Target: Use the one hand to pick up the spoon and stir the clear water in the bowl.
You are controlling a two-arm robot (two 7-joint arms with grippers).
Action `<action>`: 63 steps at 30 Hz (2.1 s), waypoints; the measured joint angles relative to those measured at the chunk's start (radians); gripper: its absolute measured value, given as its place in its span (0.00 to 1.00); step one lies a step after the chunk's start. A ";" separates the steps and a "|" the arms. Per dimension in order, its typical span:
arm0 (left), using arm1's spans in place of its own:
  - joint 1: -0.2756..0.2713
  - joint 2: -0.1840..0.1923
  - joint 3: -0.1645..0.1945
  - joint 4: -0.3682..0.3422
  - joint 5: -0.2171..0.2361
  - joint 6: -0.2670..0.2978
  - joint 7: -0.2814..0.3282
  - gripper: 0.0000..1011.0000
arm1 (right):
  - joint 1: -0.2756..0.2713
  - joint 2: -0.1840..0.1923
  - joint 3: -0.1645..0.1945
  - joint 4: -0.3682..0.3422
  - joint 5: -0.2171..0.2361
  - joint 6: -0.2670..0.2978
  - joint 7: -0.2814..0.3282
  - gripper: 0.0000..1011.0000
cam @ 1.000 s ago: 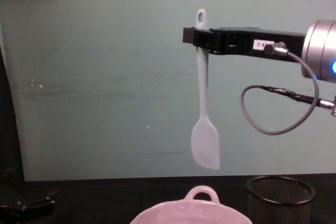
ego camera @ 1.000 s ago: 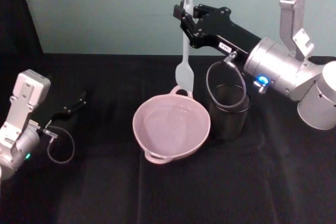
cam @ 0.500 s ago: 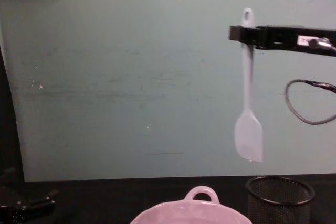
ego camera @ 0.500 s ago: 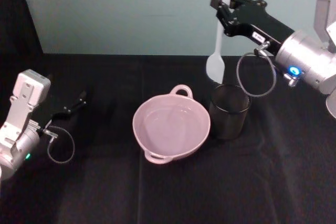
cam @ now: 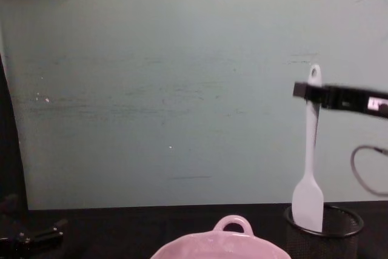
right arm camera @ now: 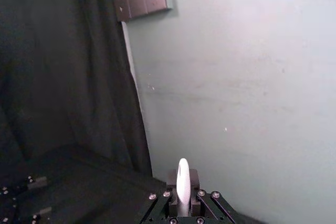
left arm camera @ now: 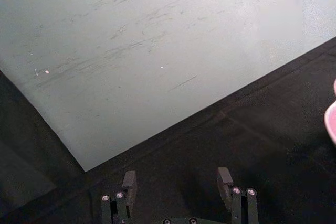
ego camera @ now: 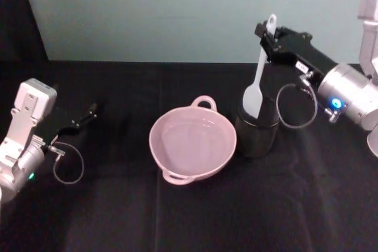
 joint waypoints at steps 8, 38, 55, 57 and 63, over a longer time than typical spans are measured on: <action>0.000 0.000 0.000 0.000 0.000 0.000 0.000 1.00 | -0.019 -0.028 -0.007 0.077 0.014 -0.029 0.007 0.12; 0.000 0.000 0.000 0.000 0.000 0.000 0.000 1.00 | -0.080 -0.070 0.039 0.148 0.138 -0.038 -0.002 0.12; 0.000 0.000 0.000 0.000 0.000 0.000 0.000 1.00 | -0.093 -0.057 0.050 0.124 0.159 -0.044 -0.019 0.12; 0.000 0.000 0.000 0.000 0.000 0.000 0.000 1.00 | -0.092 -0.057 0.050 0.124 0.162 -0.045 -0.020 0.12; 0.000 0.000 0.000 0.000 0.000 0.000 0.000 1.00 | -0.090 -0.059 0.051 0.132 0.176 -0.045 -0.019 0.12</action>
